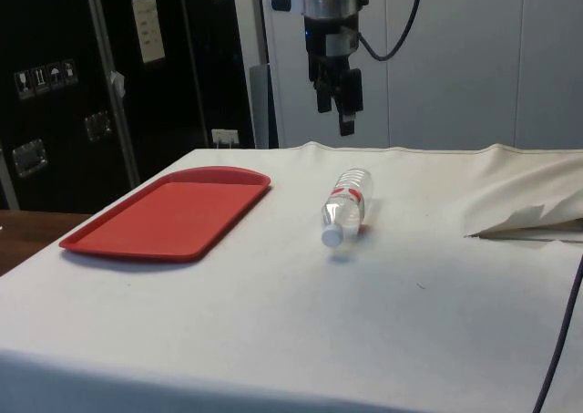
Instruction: Place the bottle upright on the tray.
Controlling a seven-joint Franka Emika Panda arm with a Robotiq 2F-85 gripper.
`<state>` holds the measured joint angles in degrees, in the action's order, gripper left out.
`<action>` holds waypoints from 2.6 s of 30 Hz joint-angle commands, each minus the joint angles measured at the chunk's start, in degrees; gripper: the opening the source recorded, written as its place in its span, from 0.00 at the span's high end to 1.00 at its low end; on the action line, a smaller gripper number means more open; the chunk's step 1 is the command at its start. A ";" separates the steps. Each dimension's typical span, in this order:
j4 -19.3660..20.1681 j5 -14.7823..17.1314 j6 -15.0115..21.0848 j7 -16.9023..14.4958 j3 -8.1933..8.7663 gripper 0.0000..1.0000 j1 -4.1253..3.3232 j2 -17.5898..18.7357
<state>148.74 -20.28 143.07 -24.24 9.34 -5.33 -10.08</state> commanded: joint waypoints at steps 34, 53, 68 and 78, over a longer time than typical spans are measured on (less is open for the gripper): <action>-0.11 -13.01 1.83 0.34 -0.34 0.00 0.11 4.76; -0.34 -19.65 1.66 0.46 -0.63 0.00 0.06 7.05; -0.46 -24.81 1.38 0.63 -0.80 0.00 -0.11 8.65; -0.57 -27.90 1.26 0.74 -1.03 0.00 -0.23 9.68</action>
<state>148.51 -46.81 144.39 -24.41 8.42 -5.50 -0.63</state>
